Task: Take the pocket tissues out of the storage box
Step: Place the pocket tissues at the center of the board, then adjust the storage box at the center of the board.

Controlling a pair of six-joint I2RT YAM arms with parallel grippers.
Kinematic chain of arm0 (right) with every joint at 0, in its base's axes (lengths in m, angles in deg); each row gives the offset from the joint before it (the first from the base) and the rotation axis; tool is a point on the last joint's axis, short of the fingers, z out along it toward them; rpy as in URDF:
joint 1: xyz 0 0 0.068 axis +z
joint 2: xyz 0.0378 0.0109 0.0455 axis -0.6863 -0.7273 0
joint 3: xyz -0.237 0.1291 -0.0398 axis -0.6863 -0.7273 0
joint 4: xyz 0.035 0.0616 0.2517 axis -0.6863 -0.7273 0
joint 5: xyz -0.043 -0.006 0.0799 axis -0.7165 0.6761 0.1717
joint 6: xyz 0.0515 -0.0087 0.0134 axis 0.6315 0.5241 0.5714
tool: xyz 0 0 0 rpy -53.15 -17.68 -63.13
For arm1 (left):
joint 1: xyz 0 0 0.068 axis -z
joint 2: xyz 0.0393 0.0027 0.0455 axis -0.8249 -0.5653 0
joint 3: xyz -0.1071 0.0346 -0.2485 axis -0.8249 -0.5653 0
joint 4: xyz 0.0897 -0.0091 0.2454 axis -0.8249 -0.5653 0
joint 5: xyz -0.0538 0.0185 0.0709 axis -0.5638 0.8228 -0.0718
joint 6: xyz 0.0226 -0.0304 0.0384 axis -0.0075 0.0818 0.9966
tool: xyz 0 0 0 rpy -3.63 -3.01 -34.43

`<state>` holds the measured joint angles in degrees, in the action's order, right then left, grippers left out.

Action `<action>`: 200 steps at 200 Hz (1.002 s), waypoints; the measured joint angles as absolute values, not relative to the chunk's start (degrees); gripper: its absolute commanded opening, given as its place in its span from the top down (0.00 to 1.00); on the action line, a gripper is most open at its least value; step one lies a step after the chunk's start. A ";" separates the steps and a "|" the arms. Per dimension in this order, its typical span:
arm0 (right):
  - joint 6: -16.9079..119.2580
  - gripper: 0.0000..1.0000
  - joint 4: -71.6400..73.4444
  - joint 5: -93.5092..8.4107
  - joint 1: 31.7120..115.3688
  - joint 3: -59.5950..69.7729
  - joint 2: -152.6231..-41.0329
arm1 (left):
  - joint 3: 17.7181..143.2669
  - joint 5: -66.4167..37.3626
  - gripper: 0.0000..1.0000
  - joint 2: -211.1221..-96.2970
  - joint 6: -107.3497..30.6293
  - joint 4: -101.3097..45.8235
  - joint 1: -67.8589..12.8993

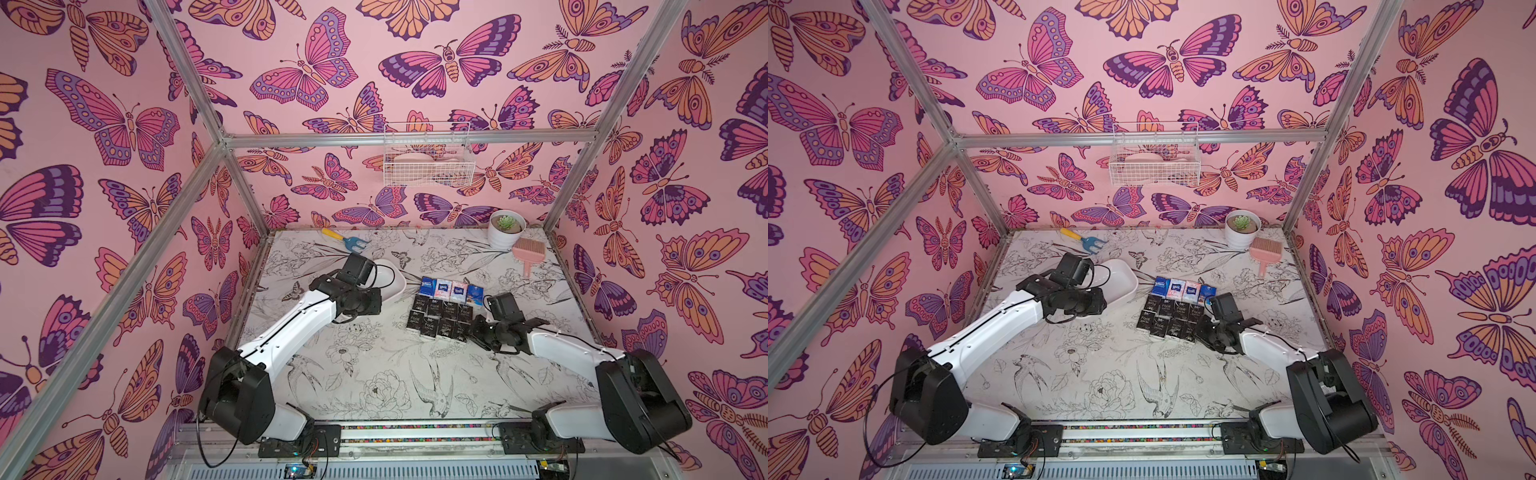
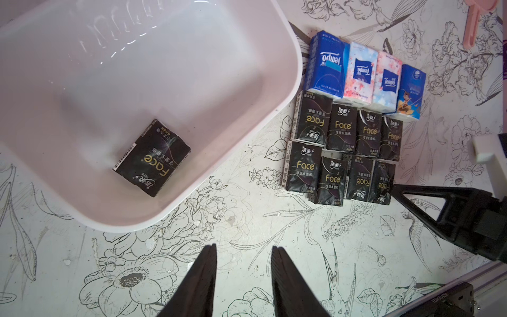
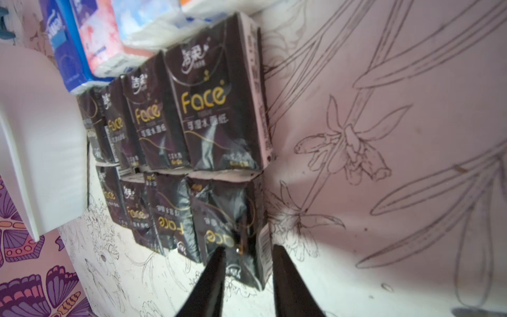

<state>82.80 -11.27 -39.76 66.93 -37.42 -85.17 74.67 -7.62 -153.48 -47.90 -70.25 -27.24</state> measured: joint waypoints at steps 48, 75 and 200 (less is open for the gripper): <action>78.61 0.51 -16.17 -40.35 66.95 -32.20 -81.02 | 79.57 -4.39 0.58 -157.57 -46.48 -70.49 -28.99; 76.79 0.50 -17.22 -40.31 67.39 -29.08 -83.10 | 87.72 -5.96 0.52 -166.07 -40.47 -72.06 -29.10; 75.77 0.49 -17.22 -39.50 68.83 -28.68 -86.70 | 95.05 -0.49 0.73 -184.62 -31.62 -78.18 -26.74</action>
<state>75.77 -17.22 -39.50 68.83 -28.68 -86.70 95.05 -0.49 -184.62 -31.62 -78.18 -26.74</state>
